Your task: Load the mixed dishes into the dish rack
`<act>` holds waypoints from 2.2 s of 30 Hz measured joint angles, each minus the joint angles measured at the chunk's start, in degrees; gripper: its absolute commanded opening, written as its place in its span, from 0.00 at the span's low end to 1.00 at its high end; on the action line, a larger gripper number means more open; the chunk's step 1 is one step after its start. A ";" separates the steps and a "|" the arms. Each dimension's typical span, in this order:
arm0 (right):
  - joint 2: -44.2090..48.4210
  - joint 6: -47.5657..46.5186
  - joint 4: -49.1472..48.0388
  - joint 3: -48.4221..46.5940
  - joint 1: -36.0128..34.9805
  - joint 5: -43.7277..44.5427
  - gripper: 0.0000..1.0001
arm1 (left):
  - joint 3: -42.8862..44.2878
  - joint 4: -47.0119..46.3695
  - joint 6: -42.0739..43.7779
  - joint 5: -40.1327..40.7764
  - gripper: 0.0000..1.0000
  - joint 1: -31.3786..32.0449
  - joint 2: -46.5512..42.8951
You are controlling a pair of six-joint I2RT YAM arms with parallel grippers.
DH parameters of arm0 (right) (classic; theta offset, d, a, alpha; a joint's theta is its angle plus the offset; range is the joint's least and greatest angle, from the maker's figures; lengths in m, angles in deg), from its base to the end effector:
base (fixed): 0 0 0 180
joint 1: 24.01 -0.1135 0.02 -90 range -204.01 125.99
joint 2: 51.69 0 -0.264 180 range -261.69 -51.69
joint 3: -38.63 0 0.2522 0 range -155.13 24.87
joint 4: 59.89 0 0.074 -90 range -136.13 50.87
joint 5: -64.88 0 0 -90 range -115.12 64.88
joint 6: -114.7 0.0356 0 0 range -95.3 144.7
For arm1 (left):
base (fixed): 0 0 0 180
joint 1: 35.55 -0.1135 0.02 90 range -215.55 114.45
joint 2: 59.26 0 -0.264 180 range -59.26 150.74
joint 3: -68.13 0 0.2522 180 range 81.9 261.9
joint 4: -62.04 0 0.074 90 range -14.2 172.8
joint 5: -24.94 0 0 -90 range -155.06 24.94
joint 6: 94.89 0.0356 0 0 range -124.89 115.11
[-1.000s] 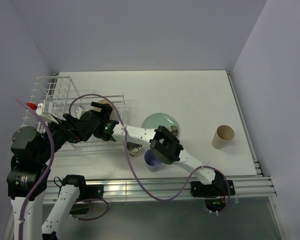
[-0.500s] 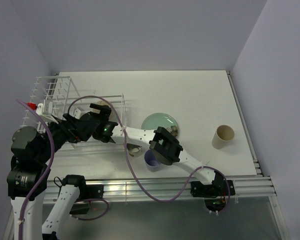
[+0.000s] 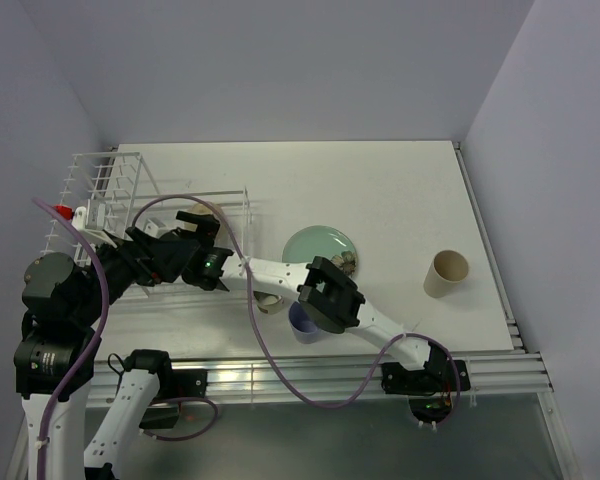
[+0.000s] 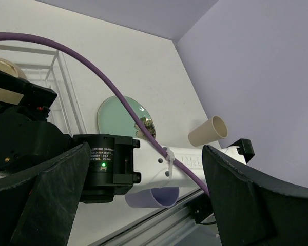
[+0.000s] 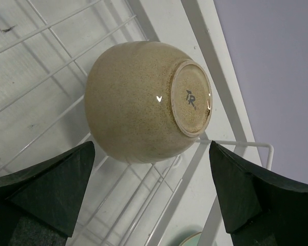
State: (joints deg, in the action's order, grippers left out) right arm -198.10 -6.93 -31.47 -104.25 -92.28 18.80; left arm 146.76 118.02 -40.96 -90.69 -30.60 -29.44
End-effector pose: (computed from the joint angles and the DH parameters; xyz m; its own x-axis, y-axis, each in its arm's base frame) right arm 0.2363 0.5261 0.1913 0.0698 -0.8451 -0.5300 -0.4869 0.4348 -0.7575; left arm 0.0608 -0.0207 0.4213 -0.3981 -0.4984 -0.7702 0.3353 0.7025 -0.6278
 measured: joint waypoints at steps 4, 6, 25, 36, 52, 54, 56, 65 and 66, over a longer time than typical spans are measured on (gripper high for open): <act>0.39 1.84 0.20 0.07 -0.07 -0.09 1.00 | 0.00 0.00 -0.07 0.00 0.96 0.00 0.00; 1.22 2.97 0.20 0.50 -0.11 -0.28 1.00 | 0.00 0.00 -0.15 0.00 0.96 0.00 0.00; 11.30 28.72 3.87 6.49 4.04 -4.94 0.71 | 4.61 -6.16 -5.14 0.02 0.43 0.00 2.27; 11.39 41.51 8.96 6.62 6.84 -8.00 0.00 | 7.58 -6.62 -4.55 3.28 0.00 0.00 3.96; 8.11 45.29 13.31 -1.49 9.57 -9.77 0.00 | 8.90 -1.51 -0.11 9.70 0.00 0.00 4.55; 6.99 45.31 13.44 -1.75 10.14 -10.01 0.00 | 8.90 -1.20 0.07 9.88 0.00 0.00 4.55; 5.92 45.29 13.75 -1.81 10.47 -10.34 0.00 | 8.90 -0.98 0.09 9.92 0.00 0.00 4.55; 2.75 44.63 14.71 -5.31 10.58 -12.41 0.00 | 8.87 -0.92 0.50 10.01 0.00 0.00 4.52; 2.25 44.39 14.71 -6.14 10.49 -13.11 0.00 | 8.87 -0.90 0.52 10.01 0.00 0.00 4.52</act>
State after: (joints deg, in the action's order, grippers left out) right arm -195.85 37.46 -16.77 -110.39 -81.79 5.69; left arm 155.63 117.12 -40.44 -80.67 -30.60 -24.92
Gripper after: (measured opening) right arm 0.006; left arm 0.012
